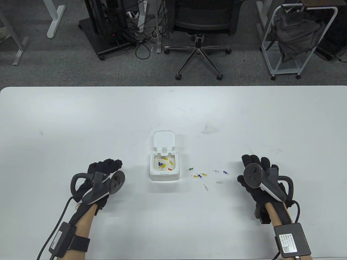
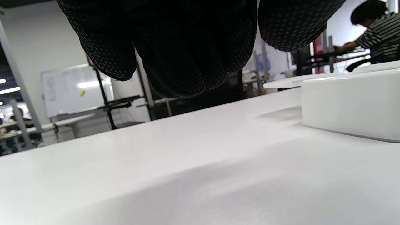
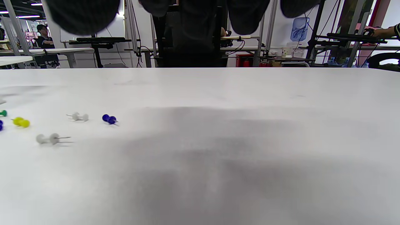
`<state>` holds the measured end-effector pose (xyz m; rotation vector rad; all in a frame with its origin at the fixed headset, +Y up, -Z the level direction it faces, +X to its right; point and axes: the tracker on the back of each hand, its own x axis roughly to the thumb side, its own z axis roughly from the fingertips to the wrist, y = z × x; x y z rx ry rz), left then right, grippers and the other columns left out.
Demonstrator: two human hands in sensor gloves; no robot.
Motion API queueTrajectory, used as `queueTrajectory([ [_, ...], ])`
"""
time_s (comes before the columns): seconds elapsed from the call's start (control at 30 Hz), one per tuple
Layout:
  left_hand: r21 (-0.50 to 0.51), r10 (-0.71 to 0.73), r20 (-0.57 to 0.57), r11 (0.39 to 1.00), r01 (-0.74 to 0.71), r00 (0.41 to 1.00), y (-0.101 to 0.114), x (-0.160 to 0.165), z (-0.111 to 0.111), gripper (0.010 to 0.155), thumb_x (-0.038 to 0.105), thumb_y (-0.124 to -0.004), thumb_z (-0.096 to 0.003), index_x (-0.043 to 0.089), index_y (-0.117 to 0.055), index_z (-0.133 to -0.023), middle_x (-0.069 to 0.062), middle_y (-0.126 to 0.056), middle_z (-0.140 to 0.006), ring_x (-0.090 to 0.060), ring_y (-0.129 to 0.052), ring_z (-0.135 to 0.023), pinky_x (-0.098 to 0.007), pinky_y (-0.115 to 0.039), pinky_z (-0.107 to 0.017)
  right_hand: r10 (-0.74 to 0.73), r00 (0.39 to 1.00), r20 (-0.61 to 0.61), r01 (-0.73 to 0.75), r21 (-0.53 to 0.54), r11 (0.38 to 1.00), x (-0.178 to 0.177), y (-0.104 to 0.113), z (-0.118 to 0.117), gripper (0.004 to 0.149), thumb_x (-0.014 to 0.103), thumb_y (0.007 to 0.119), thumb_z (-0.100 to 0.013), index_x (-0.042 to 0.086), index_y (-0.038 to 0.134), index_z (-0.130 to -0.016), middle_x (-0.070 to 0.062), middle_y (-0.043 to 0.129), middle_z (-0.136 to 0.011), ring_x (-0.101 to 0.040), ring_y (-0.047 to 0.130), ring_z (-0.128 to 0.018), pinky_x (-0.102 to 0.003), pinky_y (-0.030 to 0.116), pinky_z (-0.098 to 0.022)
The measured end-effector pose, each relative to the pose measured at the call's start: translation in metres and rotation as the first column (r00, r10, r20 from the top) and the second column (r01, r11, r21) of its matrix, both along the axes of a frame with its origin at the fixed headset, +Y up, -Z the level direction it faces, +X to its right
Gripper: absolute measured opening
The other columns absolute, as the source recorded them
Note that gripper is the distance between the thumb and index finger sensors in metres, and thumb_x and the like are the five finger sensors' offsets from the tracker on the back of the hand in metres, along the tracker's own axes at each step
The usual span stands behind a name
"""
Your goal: Press to open box and store push pins
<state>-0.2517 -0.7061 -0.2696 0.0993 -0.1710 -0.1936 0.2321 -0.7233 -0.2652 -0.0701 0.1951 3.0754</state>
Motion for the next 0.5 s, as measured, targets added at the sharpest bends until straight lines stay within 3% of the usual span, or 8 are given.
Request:
queueTrajectory([
  [0.07, -0.024, 0.013, -0.009, 1.0, -0.013, 1.0, -0.002, -0.004, -0.003, 0.055, 0.053, -0.068, -0.0479, 0.032, -0.072, -0.099, 0.006, -0.086, -0.099, -0.015, -0.1, -0.077, -0.047, -0.079, -0.073, 0.002, 1.0, -0.006, -0.002, -0.017, 1.0, -0.002, -0.003, -0.001, 0.073, 0.051, 0.063, -0.044, 0.026, 0.034, -0.106, -0.01, 0.043, -0.12, -0.049, 0.042, -0.108, -0.071, 0.038, -0.073],
  [0.3, 0.029, -0.005, 0.003, 1.0, 0.005, 1.0, 0.008, -0.002, 0.0, 0.056, 0.054, -0.068, -0.0481, 0.033, -0.072, -0.099, 0.006, -0.086, -0.099, -0.015, -0.1, -0.078, -0.047, -0.079, -0.074, -0.019, 1.0, 0.01, 0.019, -0.016, 1.0, 0.0, -0.005, -0.003, 0.071, 0.05, 0.063, -0.044, 0.028, 0.035, -0.105, -0.008, 0.044, -0.12, -0.048, 0.042, -0.108, -0.07, 0.038, -0.073],
  [0.5, 0.02, -0.008, 0.029, 1.0, 0.008, 1.0, 0.008, 0.005, 0.003, 0.056, 0.054, -0.068, -0.048, 0.033, -0.072, -0.1, 0.007, -0.086, -0.1, -0.015, -0.099, -0.079, -0.047, -0.079, -0.074, 0.061, 0.998, -0.033, -0.062, -0.014, 0.998, -0.018, 0.001, -0.007, 0.071, 0.05, 0.066, -0.044, 0.029, 0.036, -0.105, -0.006, 0.045, -0.12, -0.046, 0.041, -0.109, -0.069, 0.038, -0.074],
])
